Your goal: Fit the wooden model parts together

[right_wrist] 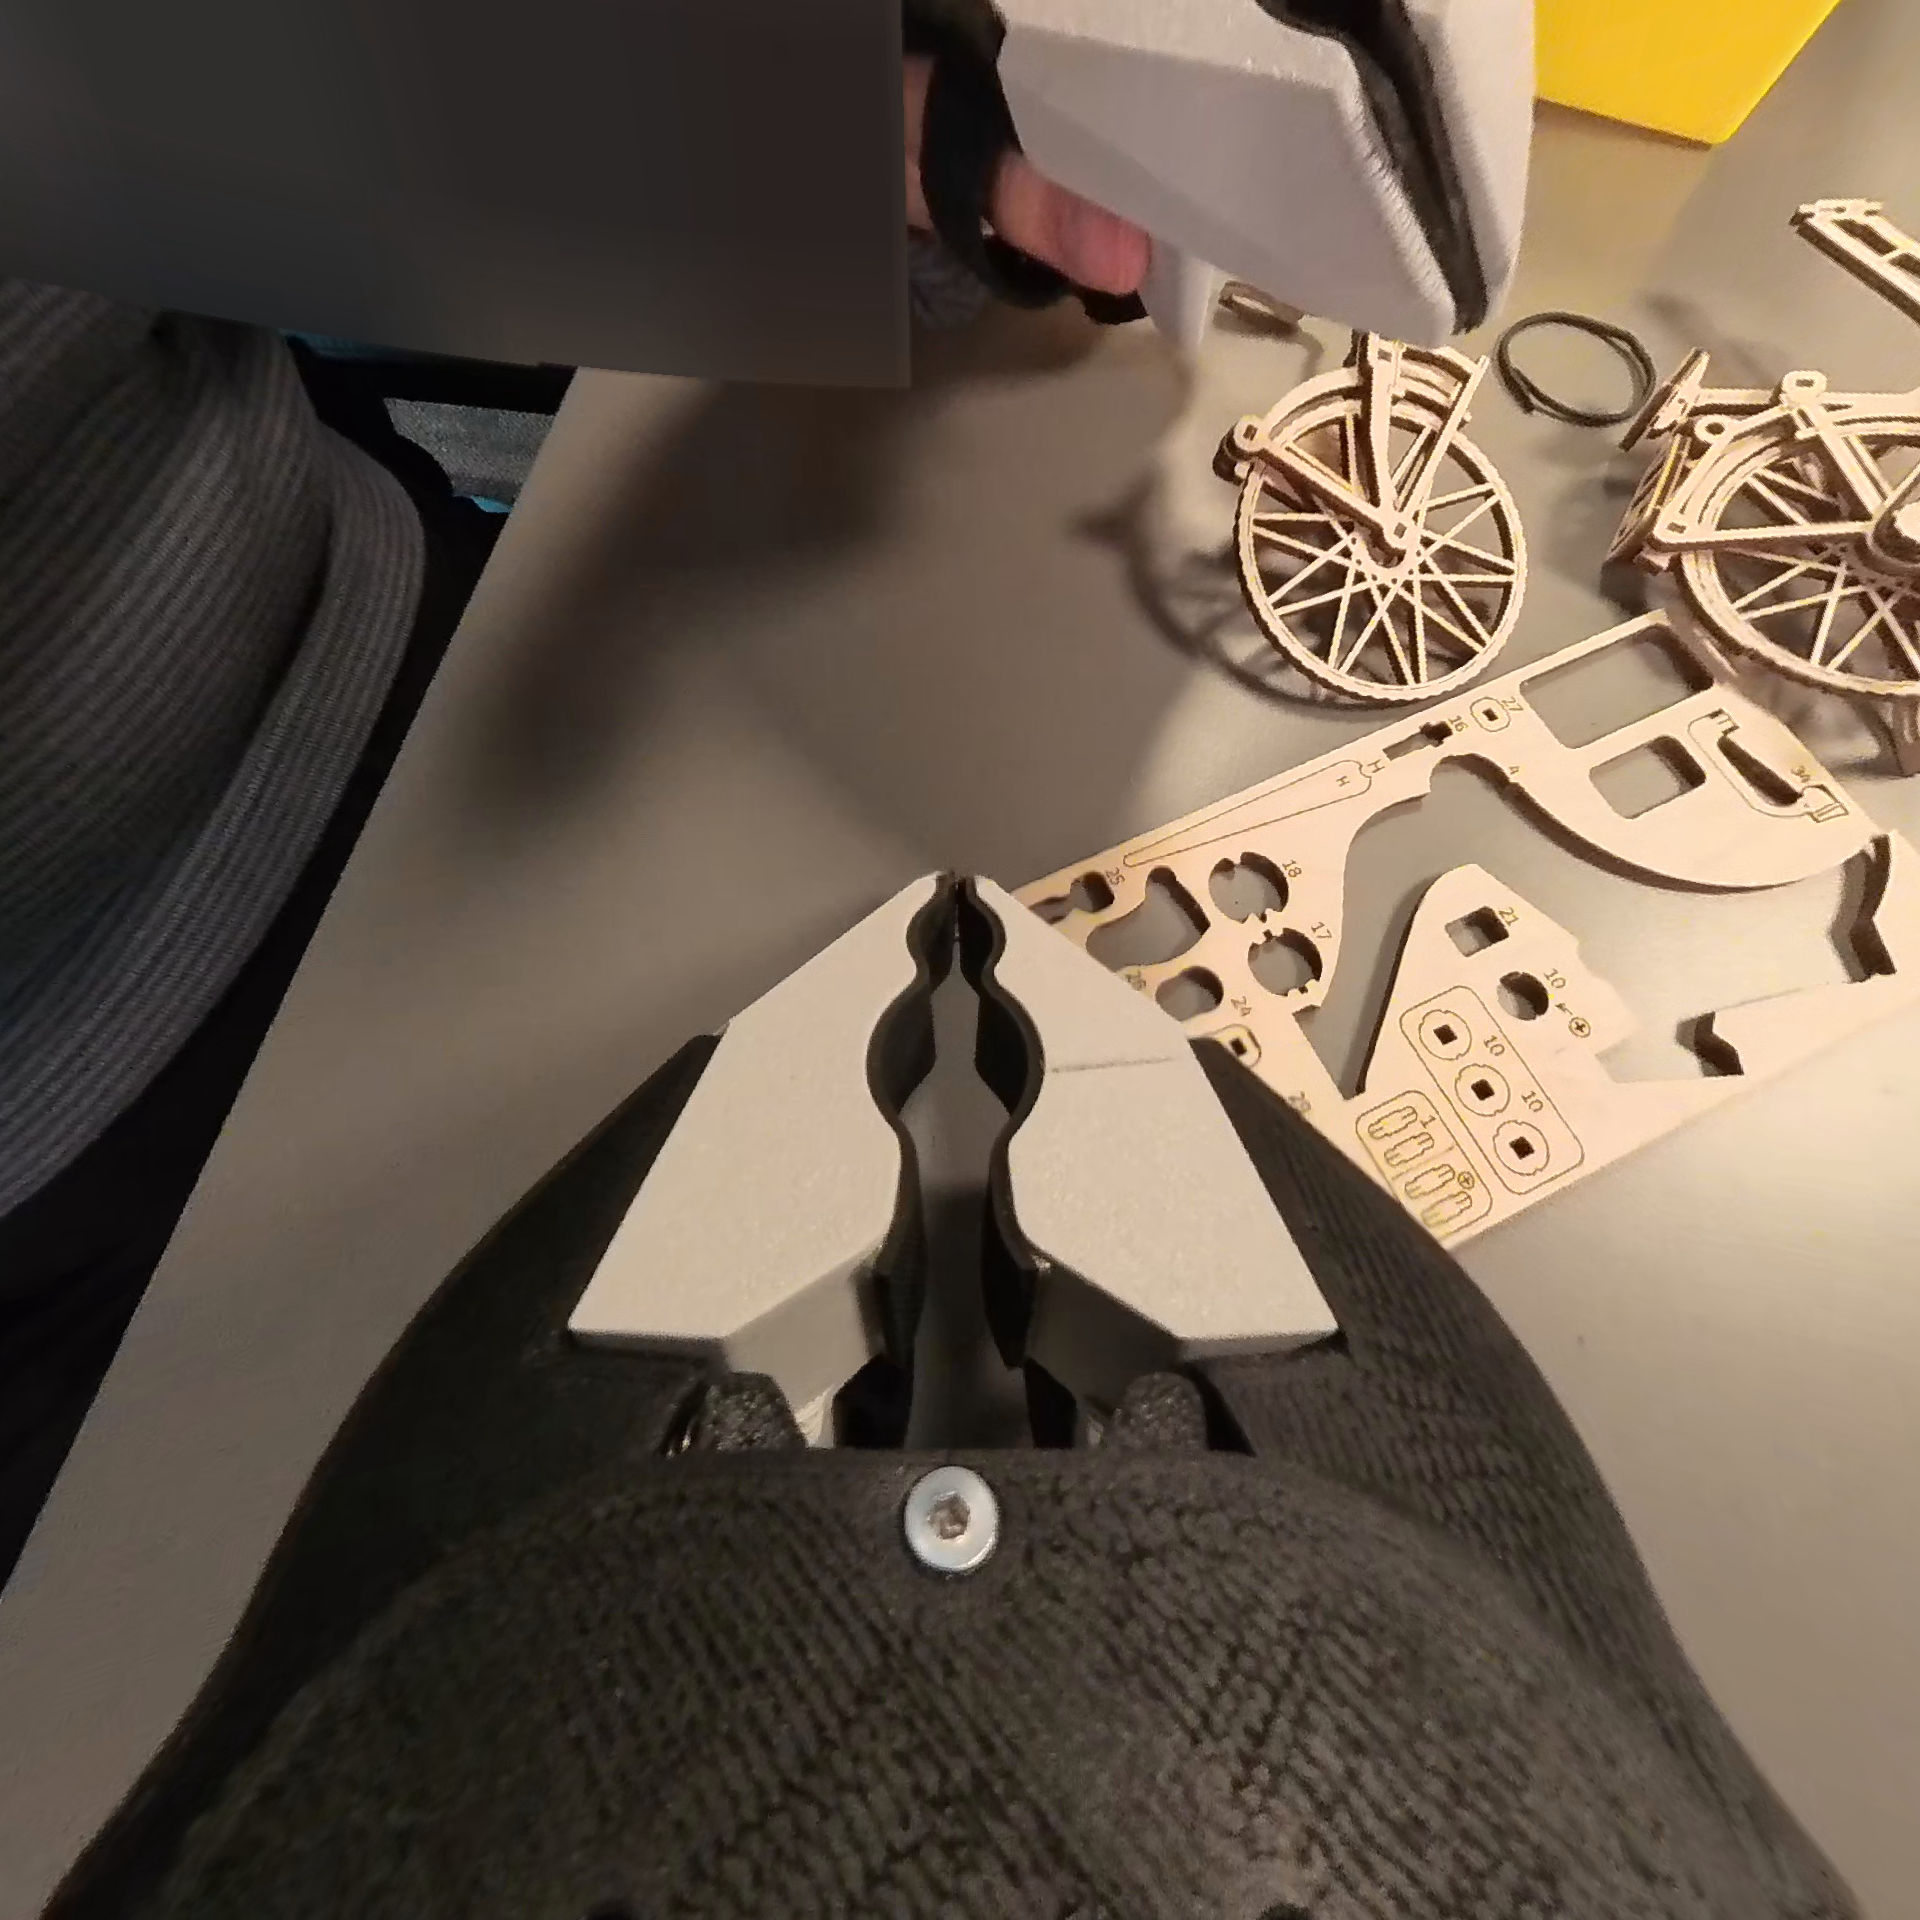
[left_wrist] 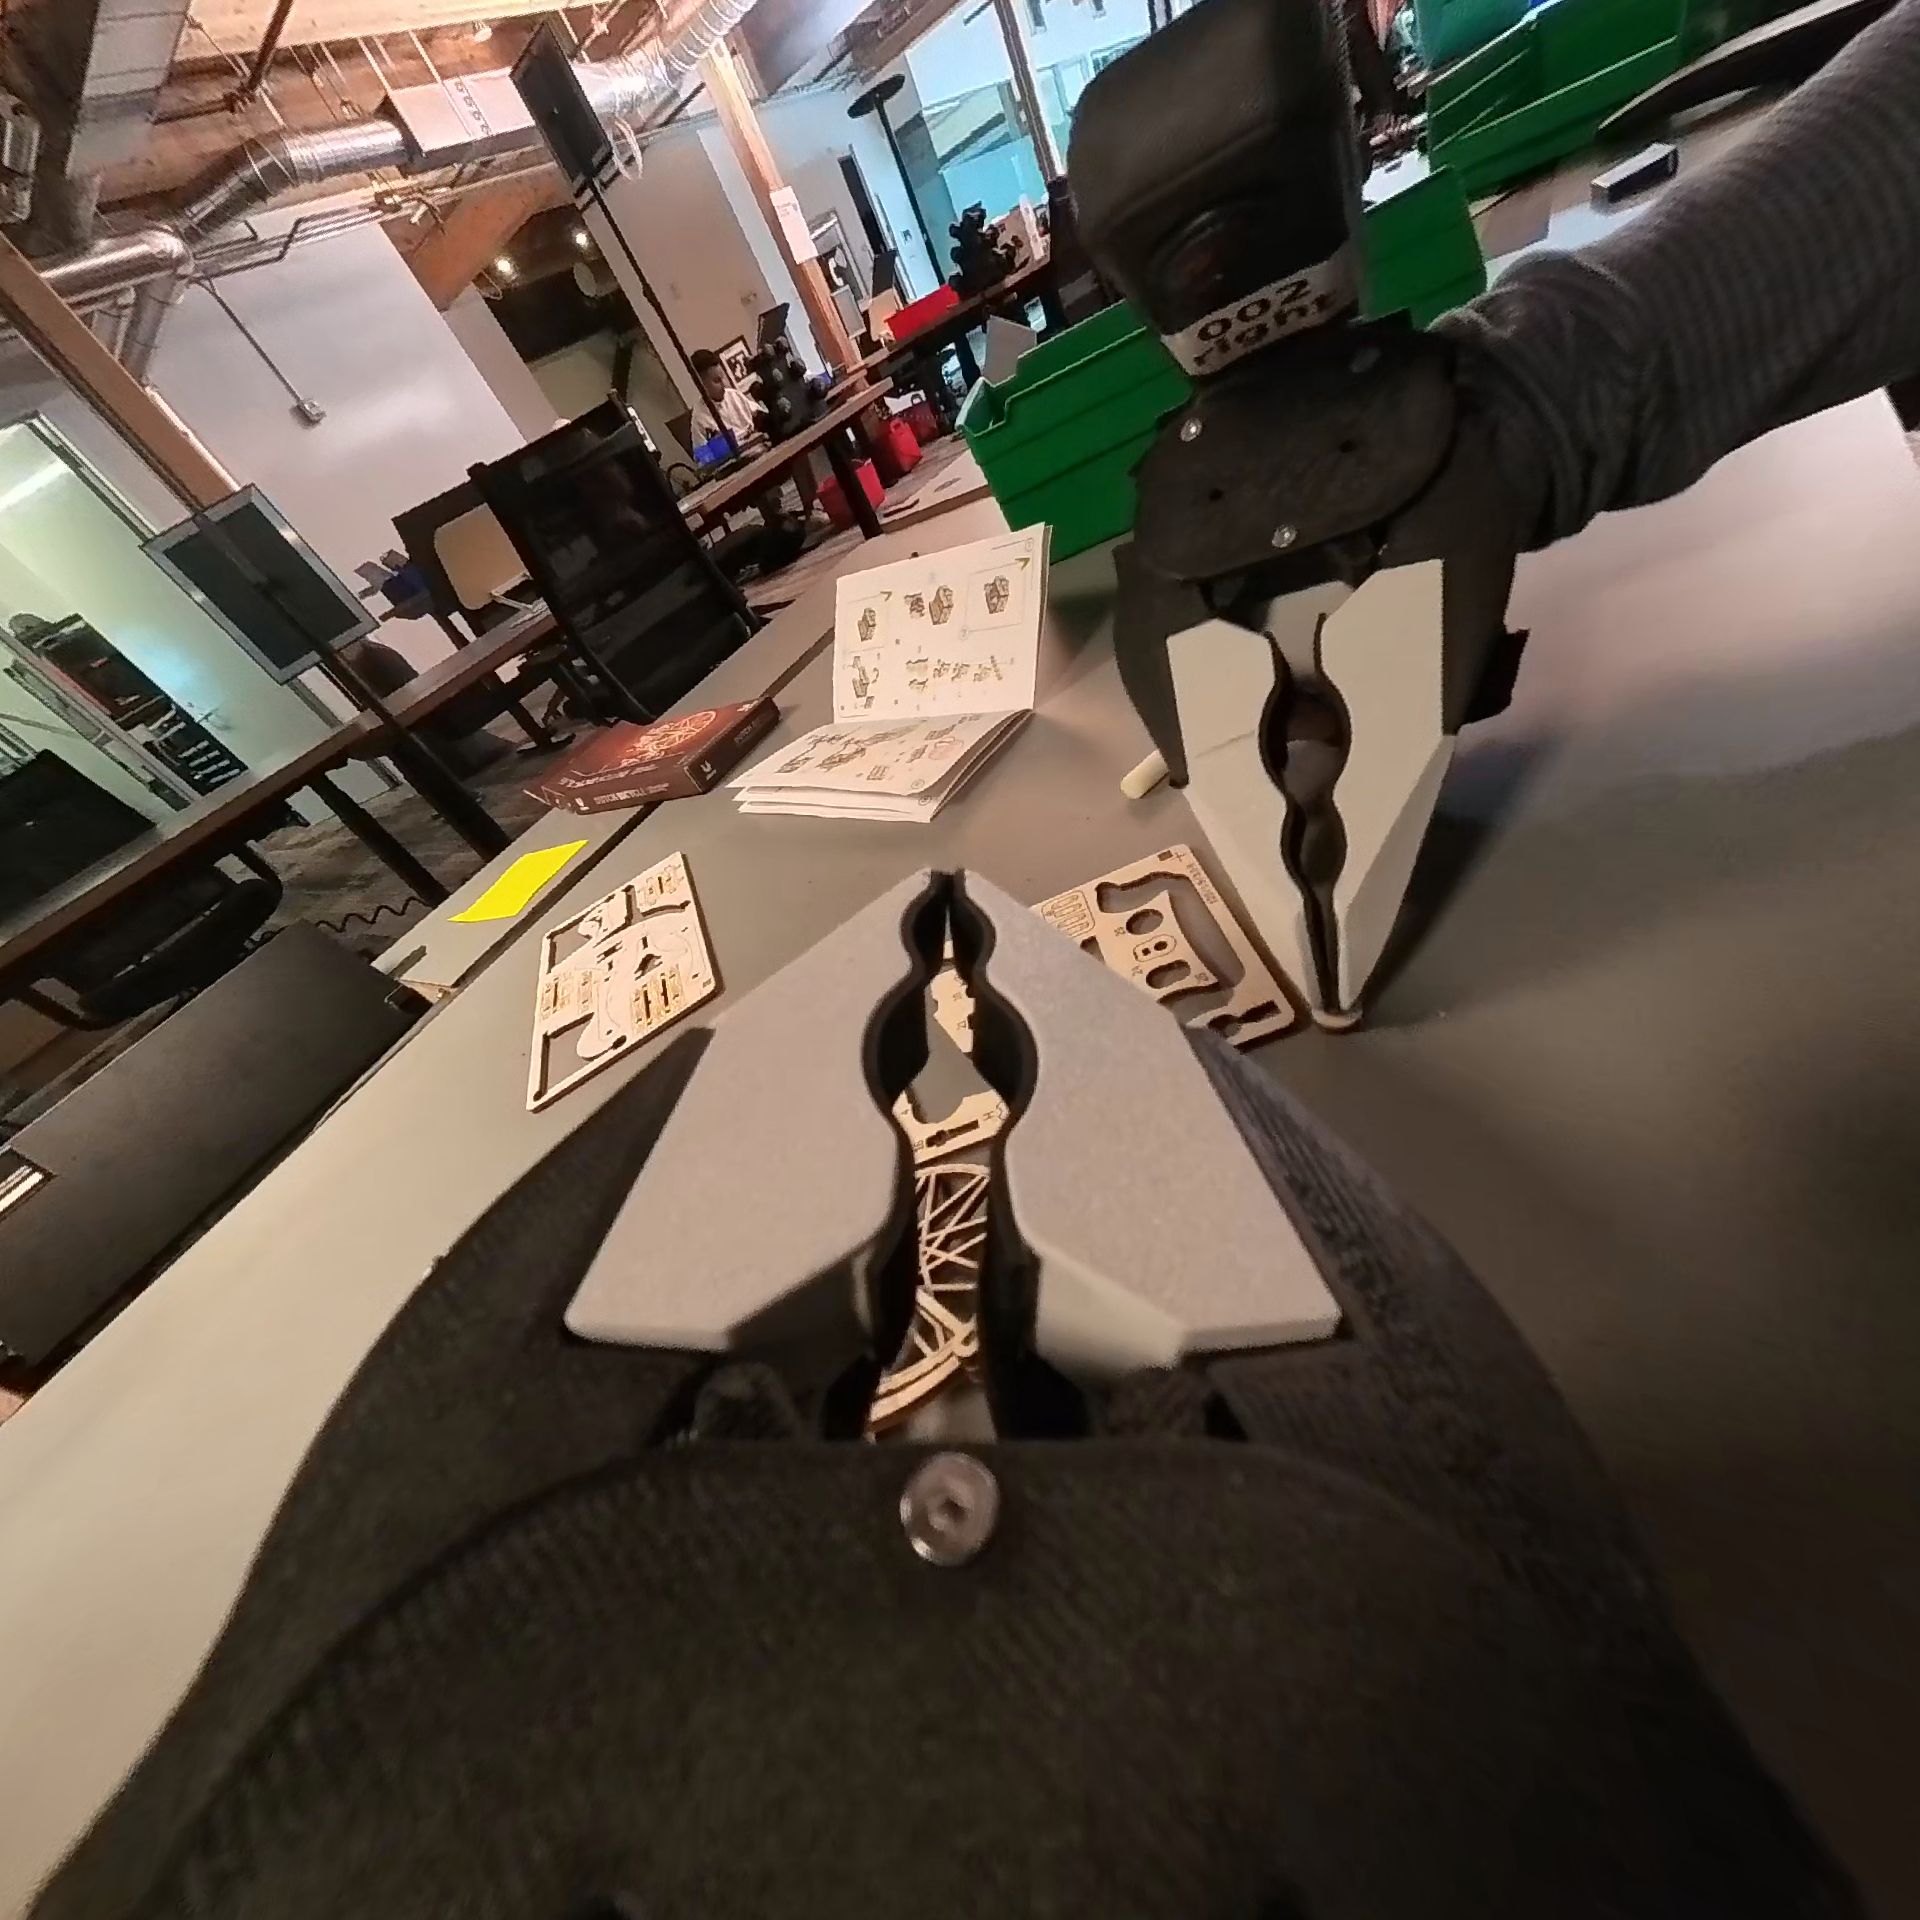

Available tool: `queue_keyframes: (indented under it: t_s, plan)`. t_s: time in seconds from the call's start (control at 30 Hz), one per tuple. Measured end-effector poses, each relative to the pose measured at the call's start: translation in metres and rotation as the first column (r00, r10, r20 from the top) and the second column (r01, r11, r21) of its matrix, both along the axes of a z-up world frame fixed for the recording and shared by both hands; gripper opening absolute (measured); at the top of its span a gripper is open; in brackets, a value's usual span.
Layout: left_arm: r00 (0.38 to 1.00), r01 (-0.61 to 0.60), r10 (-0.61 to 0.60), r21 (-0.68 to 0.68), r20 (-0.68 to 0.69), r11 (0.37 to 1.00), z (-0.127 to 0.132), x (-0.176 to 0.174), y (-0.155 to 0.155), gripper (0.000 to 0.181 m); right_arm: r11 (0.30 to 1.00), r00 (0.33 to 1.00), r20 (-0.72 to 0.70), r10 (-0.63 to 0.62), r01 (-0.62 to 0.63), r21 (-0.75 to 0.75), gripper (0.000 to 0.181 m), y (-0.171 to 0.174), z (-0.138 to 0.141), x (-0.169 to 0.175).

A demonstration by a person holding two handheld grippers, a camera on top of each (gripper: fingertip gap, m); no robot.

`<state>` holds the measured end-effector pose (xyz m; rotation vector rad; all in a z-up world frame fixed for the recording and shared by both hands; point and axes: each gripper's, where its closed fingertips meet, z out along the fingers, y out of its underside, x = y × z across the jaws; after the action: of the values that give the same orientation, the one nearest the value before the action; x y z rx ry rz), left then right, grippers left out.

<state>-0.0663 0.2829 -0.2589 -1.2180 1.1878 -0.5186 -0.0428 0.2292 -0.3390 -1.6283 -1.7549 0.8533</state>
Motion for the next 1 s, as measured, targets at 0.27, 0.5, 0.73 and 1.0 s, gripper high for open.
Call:
queue_keyframes:
  t_s: [0.27, 0.5, 0.73, 1.0]
  plan:
    - [1.0, -0.004, 0.004, -0.017, 0.001, 1.0, -0.002, -0.001, 0.003, 0.0, 1.0, 1.0, 0.0, 0.009, -0.009, -0.016, 0.0, 0.0, 0.0, 0.008]
    - [1.0, 0.006, -0.006, -0.021, -0.007, 1.0, -0.004, 0.001, 0.002, 0.0, 0.999, 1.0, 0.001, 0.007, -0.007, -0.039, 0.0, 0.0, 0.001, 0.016]
    - [1.0, 0.016, -0.017, -0.026, -0.015, 1.0, -0.005, 0.002, 0.001, 0.0, 0.999, 1.0, 0.016, 0.011, -0.01, -0.033, 0.0, 0.001, 0.0, 0.021]
    - [1.0, 0.022, -0.022, -0.027, -0.018, 0.999, -0.006, 0.002, 0.0, 0.0, 0.999, 1.0, 0.019, 0.002, -0.001, -0.045, 0.0, 0.002, 0.0, 0.031]
